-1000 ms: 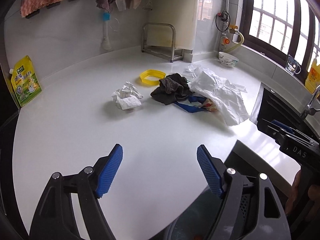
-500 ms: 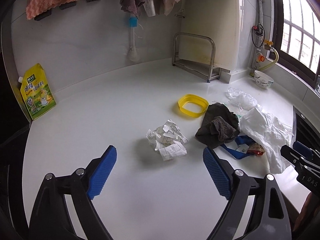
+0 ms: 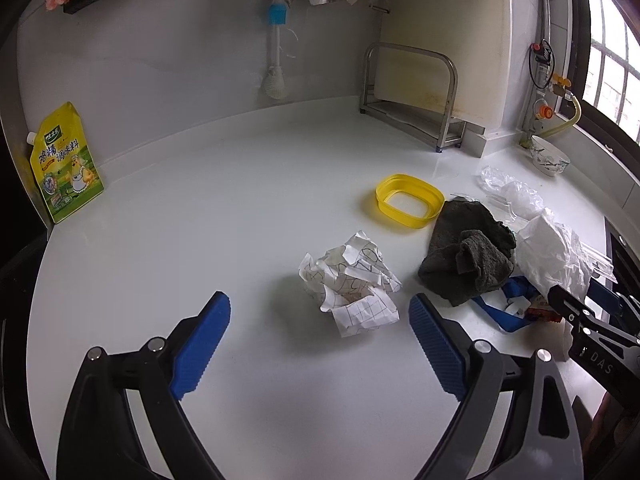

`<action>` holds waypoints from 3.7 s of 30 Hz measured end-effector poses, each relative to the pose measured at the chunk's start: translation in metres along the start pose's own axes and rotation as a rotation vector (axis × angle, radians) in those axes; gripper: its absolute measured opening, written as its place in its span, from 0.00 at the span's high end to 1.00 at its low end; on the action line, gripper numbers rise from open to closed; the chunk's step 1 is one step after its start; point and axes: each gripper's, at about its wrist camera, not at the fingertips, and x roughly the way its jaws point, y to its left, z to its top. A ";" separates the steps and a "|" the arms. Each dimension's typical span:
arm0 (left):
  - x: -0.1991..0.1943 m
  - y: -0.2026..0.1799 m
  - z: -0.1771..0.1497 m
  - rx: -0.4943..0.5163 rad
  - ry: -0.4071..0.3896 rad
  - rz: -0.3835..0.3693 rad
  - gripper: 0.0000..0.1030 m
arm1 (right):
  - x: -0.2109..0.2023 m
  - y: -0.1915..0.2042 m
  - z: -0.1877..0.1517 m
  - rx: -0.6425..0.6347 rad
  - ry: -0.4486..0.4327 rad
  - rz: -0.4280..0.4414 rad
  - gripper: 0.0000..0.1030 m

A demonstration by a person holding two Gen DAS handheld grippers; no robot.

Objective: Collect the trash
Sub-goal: 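Grasp the white plastic bag with the right gripper while the left gripper approaches the crumpled paper, then close the left gripper on the crumpled printed paper, then carry the white bag and crumpled paper over the gray basket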

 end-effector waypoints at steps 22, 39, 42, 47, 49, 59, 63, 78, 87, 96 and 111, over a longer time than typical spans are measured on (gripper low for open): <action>0.034 -0.009 0.007 0.004 0.052 0.025 0.12 | -0.016 -0.023 -0.004 0.113 -0.024 0.146 0.79; 0.052 -0.009 0.008 -0.009 0.100 -0.024 0.58 | -0.038 -0.040 -0.017 0.164 -0.041 0.162 0.79; 0.043 -0.014 0.006 0.016 0.080 -0.010 0.58 | -0.045 -0.044 -0.020 0.171 -0.046 0.155 0.79; 0.019 -0.021 0.005 0.055 0.031 0.000 0.58 | -0.057 -0.054 -0.026 0.198 -0.049 0.148 0.79; 0.010 -0.021 0.002 0.064 0.023 -0.001 0.58 | -0.065 -0.058 -0.027 0.210 -0.055 0.150 0.79; -0.031 -0.026 -0.016 0.087 0.002 -0.017 0.58 | -0.113 -0.057 -0.023 0.204 -0.126 0.169 0.79; -0.051 -0.029 -0.027 0.093 -0.011 -0.031 0.58 | -0.128 -0.053 -0.036 0.192 -0.119 0.163 0.79; -0.119 -0.061 -0.102 0.154 0.001 -0.110 0.58 | -0.172 -0.053 -0.121 0.204 -0.052 0.144 0.79; -0.144 -0.080 -0.144 0.190 0.037 -0.162 0.58 | -0.195 -0.061 -0.162 0.210 -0.027 0.121 0.79; -0.157 -0.101 -0.175 0.256 0.058 -0.218 0.58 | -0.207 -0.070 -0.200 0.243 0.028 0.129 0.79; -0.146 -0.109 -0.205 0.289 0.142 -0.235 0.57 | -0.195 -0.065 -0.230 0.239 0.117 0.170 0.79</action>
